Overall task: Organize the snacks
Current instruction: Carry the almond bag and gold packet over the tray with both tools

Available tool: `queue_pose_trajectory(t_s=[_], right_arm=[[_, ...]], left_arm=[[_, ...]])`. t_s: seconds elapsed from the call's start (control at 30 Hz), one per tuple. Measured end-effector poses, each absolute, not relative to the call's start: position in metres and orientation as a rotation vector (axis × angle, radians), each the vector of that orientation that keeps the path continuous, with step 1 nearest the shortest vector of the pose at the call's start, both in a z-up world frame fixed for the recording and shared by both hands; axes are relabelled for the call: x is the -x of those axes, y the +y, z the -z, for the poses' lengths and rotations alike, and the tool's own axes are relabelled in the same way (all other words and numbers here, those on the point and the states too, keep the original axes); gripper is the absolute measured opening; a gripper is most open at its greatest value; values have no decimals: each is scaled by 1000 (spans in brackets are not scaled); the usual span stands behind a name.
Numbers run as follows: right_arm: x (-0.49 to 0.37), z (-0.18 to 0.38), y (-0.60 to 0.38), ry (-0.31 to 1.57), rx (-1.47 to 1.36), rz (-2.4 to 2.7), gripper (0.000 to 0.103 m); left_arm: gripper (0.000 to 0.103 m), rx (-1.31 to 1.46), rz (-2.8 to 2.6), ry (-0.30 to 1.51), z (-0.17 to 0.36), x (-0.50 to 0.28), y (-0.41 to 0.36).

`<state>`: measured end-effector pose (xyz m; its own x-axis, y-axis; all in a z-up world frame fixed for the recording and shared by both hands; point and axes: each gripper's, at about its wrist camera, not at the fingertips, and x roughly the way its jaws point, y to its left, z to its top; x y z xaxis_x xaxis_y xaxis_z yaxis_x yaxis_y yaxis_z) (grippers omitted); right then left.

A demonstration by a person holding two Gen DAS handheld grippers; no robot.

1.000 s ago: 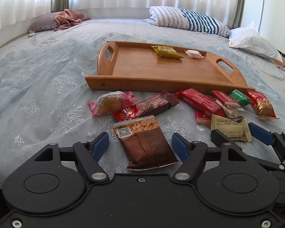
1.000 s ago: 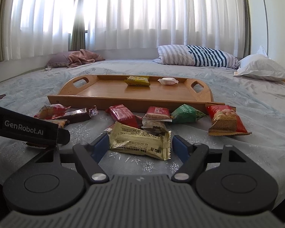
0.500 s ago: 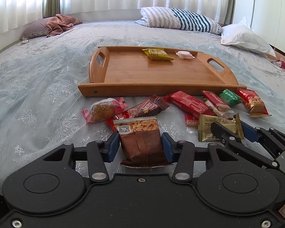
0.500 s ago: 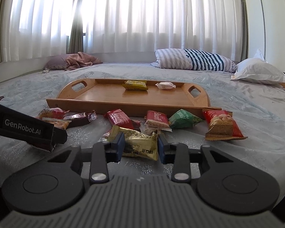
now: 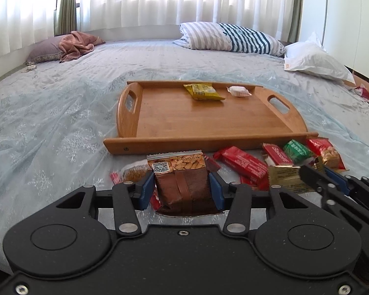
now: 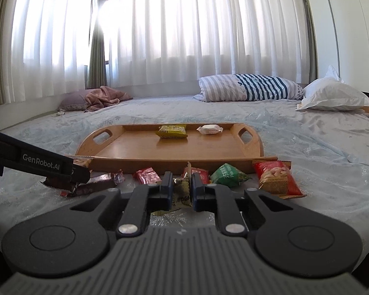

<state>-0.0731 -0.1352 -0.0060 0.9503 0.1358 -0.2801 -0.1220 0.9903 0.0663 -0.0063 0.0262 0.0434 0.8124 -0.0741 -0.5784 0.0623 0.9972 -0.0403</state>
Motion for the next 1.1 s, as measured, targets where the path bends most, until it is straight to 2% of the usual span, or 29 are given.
queue_pose_trajectory(t_s=[0.5, 0.83, 1.1], right_arm=[[51, -32, -183, 237, -197, -94, 15], [-32, -56, -226, 272, -298, -105, 15], [-107, -61, -238, 364, -368, -125, 15]], left_arm=[[45, 18, 95, 572, -66, -37, 37], [45, 34, 102, 563, -87, -104, 44], [45, 72, 131, 626, -89, -181, 51]])
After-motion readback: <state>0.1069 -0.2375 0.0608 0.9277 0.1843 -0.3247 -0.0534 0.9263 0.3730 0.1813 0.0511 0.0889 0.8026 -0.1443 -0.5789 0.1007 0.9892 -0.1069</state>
